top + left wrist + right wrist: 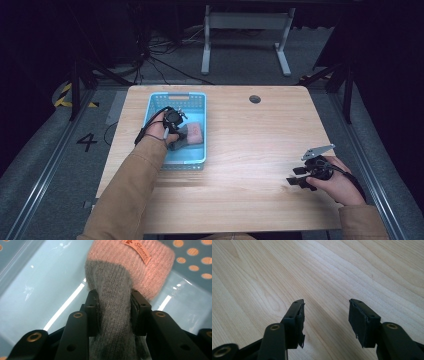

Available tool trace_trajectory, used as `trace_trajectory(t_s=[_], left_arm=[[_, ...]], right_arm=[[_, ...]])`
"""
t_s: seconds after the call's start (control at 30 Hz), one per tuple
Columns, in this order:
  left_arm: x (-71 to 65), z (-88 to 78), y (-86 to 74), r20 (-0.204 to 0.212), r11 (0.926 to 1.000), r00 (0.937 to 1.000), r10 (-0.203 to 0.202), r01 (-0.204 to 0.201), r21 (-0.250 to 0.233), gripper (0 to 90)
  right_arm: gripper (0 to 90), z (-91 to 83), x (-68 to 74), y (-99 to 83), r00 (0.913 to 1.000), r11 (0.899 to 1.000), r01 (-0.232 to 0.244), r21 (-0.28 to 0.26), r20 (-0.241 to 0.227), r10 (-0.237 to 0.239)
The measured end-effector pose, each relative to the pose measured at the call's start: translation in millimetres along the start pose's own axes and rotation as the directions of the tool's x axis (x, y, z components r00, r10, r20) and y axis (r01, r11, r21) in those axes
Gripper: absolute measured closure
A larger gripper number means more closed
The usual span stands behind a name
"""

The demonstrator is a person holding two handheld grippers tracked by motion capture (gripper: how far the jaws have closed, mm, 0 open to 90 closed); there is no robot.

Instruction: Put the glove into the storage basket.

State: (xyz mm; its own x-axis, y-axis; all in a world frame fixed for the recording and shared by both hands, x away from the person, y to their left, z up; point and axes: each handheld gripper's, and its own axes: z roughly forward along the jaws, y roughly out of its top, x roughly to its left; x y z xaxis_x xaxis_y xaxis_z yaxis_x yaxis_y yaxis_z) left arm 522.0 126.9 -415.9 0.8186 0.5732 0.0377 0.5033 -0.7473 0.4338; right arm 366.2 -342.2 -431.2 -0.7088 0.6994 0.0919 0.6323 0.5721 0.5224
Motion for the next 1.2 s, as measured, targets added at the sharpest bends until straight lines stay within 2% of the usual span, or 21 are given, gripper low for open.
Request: trace_trajectory(t_s=[0.17, 0.23, 0.33, 0.4, 0.47, 0.53, 0.6, 0.63, 0.7, 0.8, 0.83, 0.87, 1.03, 1.07, 1.1, 1.13, 1.2], left_arm=[[2.3, 4.8, 0.5, -0.018, 0.9996, 0.9994, -0.029, 0.029, 0.001, 62.0], [2.7, 8.1, 0.3, -0.051, 0.9995, 0.9982, -0.033, 0.032, -0.006, 52.8], [4.0, 9.6, -0.3, -0.059, 0.9994, 0.9976, -0.036, 0.035, -0.007, 45.8], [4.6, 9.3, -0.3, -0.087, 0.9991, 0.9955, -0.038, 0.036, -0.024, 36.0], [4.0, 8.2, 0.0, -0.098, 0.9984, 0.9942, -0.044, 0.040, -0.039, 34.6], [1.7, 5.7, 0.6, -0.106, 0.9952, 0.9927, -0.057, 0.048, -0.085, 29.3], [-2.0, -3.7, 1.2, -0.091, 0.9901, 0.9932, -0.072, 0.060, -0.127, 29.3], [-2.0, -3.7, 1.2, -0.091, 0.9901, 0.9932, -0.072, 0.060, -0.127, 28.2], [-7.4, -13.2, 1.0, -0.087, 0.9820, 0.9924, -0.087, 0.071, -0.175, 27.6], [-16.5, -26.9, -0.1, -0.073, 0.9736, 0.9929, -0.095, 0.077, -0.215, 25.7], [-19.3, -30.6, -0.6, -0.066, 0.9728, 0.9935, -0.093, 0.076, -0.219, 26.1], [-26.0, -38.0, -1.7, -0.057, 0.9686, 0.9945, -0.088, 0.072, -0.238, 26.1], [-50.1, -62.6, -7.8, -0.037, 0.9615, 0.9974, -0.062, 0.050, -0.270, 26.0], [-61.4, -73.4, -12.5, -0.038, 0.9576, 0.9971, -0.066, 0.052, -0.283, 27.7], [-67.2, -77.6, -15.4, -0.036, 0.9561, 0.9964, -0.076, 0.063, -0.286, 27.9], [-67.2, -77.6, -15.4, -0.036, 0.9561, 0.9964, -0.076, 0.063, -0.286, 27.8], [-77.8, -85.0, -21.5, -0.036, 0.9558, 0.9969, -0.070, 0.057, -0.289, 28.0]], right_arm=[[47.0, -0.5, 0.9, 0.1, 1.0000, 1.000, 0.000, -0.006, -0.001, 0.000], [46.9, -0.2, 1.8, 0.4, 1.0000, 1.000, 0.002, -0.005, 0.000, -0.002], [46.7, -0.3, 2.8, -0.4, 1.0000, 1.000, 0.001, -0.003, -0.001, -0.001], [46.4, -1.6, 2.3, -1.7, 1.0000, 1.000, 0.002, -0.003, 0.005, -0.002], [46.1, -2.0, 2.1, -1.6, 1.0000, 1.000, 0.001, -0.006, 0.006, -0.001], [45.4, -2.4, 1.7, -0.5, 1.0000, 1.000, 0.002, -0.010, 0.008, -0.002], [45.4, -1.1, 1.7, 2.3, 1.0000, 1.000, 0.007, -0.011, 0.004, -0.007], [45.4, -1.1, 1.7, 2.3, 1.0000, 1.000, 0.007, -0.011, 0.004, -0.007], [45.4, 1.0, 1.7, 6.4, 0.9998, 1.000, 0.021, -0.013, -0.003, -0.021], [45.3, 4.7, 2.2, 13.4, 0.9993, 0.999, 0.036, -0.014, -0.011, -0.036], [45.2, 6.0, 2.1, 15.9, 0.9990, 0.999, 0.041, -0.014, -0.017, -0.041], [45.2, 6.9, 2.2, 17.9, 0.9989, 0.999, 0.042, -0.013, -0.020, -0.042], [45.2, 12.7, 0.5, 29.7, 0.9972, 0.998, 0.067, -0.018, -0.031, -0.068], [44.9, 15.2, 1.2, 33.2, 0.9969, 0.997, 0.070, -0.017, -0.035, -0.071], [44.7, 15.8, 1.0, 34.0, 0.9963, 0.997, 0.078, -0.016, -0.036, -0.078], [44.7, 15.8, 1.0, 34.0, 0.9963, 0.997, 0.078, -0.016, -0.036, -0.078], [44.3, 17.3, 1.3, 36.5, 0.9956, 0.996, 0.086, -0.017, -0.037, -0.086]])
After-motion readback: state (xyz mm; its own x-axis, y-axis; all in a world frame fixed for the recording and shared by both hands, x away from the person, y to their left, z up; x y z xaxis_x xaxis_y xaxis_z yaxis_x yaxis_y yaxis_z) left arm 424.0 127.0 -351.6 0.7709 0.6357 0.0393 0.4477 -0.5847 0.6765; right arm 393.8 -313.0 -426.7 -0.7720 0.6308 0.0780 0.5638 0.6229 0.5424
